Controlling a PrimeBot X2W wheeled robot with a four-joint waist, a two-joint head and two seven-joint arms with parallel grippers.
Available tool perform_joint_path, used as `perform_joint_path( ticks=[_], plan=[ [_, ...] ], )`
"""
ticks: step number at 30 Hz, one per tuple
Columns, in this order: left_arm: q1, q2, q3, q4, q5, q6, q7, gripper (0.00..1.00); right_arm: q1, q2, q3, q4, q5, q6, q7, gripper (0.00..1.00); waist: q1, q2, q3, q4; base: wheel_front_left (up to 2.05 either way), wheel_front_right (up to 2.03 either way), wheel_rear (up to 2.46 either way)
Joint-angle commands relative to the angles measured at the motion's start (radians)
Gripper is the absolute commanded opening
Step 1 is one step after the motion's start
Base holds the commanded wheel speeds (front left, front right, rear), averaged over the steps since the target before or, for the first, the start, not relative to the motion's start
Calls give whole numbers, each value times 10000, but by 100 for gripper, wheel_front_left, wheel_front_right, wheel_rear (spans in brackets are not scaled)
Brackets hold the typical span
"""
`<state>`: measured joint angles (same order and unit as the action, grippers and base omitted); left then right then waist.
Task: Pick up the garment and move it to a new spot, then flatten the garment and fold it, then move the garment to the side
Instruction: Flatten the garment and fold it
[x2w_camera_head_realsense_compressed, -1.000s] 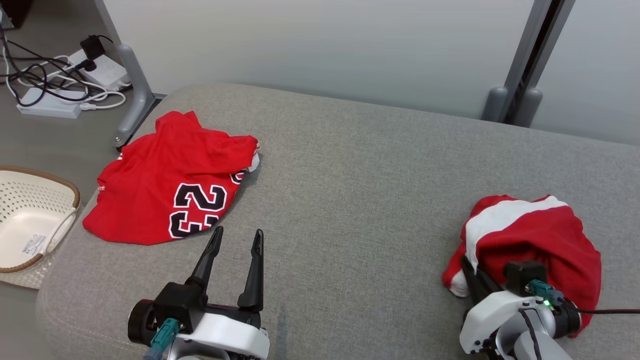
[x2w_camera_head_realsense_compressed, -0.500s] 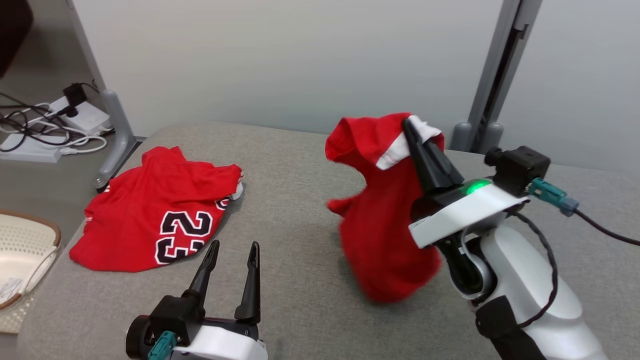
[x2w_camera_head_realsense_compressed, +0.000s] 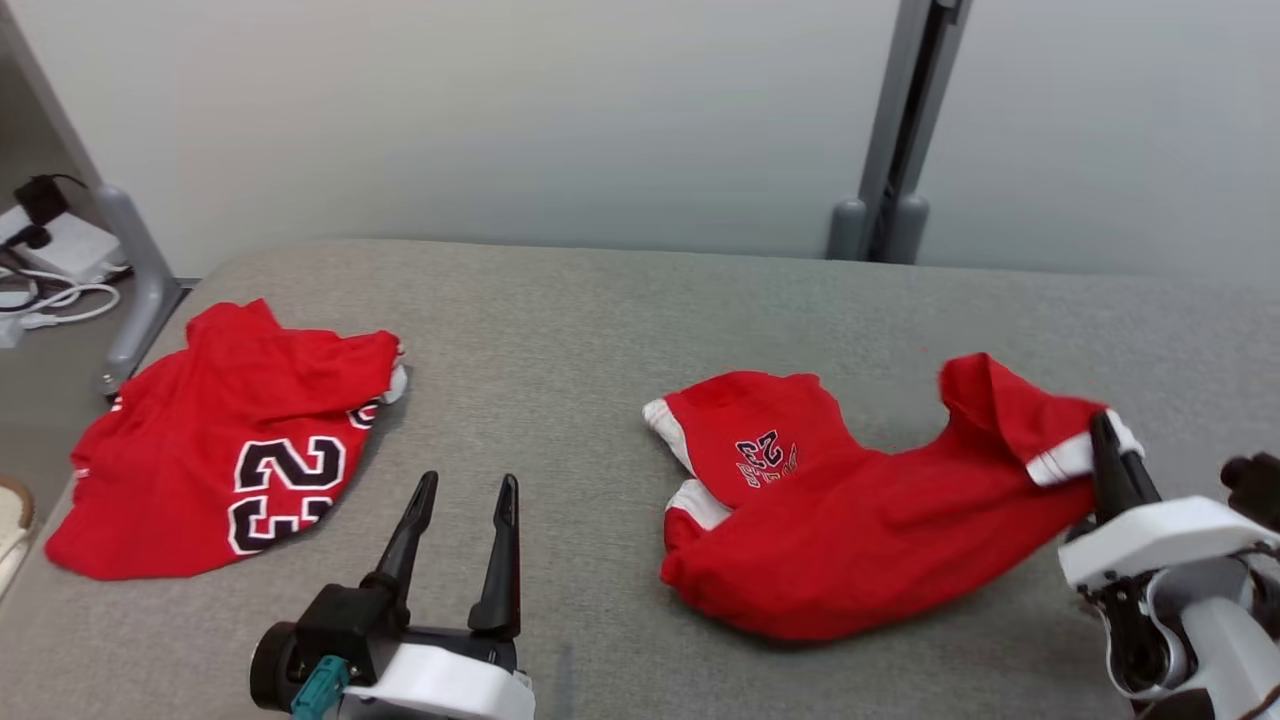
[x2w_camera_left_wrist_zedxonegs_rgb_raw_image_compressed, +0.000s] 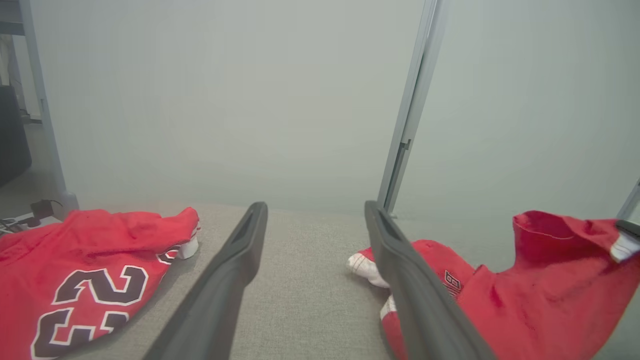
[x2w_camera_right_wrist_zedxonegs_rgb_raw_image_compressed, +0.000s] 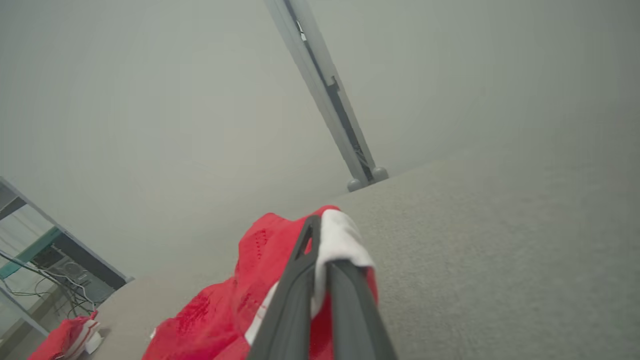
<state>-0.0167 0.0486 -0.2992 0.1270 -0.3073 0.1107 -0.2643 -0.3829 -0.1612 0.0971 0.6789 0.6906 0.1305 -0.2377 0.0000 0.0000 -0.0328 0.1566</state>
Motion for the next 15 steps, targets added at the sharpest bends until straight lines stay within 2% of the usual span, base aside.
perform_joint_path(
  ticks=[1,2,3,4,9,13,15],
  plan=[
    [-203,36,97,-10,88,-27,-1,100,132,-21,-228,455,-72,5,33,0,0,0,219,-334,0,0,0],
    [-184,38,121,23,103,-45,-1,100,179,-74,-402,783,-181,5,16,0,0,0,233,-445,0,0,0],
    [-174,39,140,56,94,-53,1,100,177,-117,-665,1124,-318,3,-56,47,0,0,237,-567,0,0,0],
    [-174,36,161,66,94,-80,-1,100,157,15,-907,1500,-302,3,-49,100,0,0,236,-686,0,0,0],
    [-298,44,223,148,117,-124,-1,100,-174,289,-1492,2774,-671,3,32,100,0,0,184,-1243,0,0,0],
    [-380,39,269,176,7,-88,-1,100,-239,403,-1700,3036,-845,3,-53,100,0,0,124,-1489,0,0,0],
    [-395,39,333,191,-90,-48,-1,100,-253,440,-1629,2765,-1024,5,-135,100,0,0,80,-1621,0,0,0]
  ],
)
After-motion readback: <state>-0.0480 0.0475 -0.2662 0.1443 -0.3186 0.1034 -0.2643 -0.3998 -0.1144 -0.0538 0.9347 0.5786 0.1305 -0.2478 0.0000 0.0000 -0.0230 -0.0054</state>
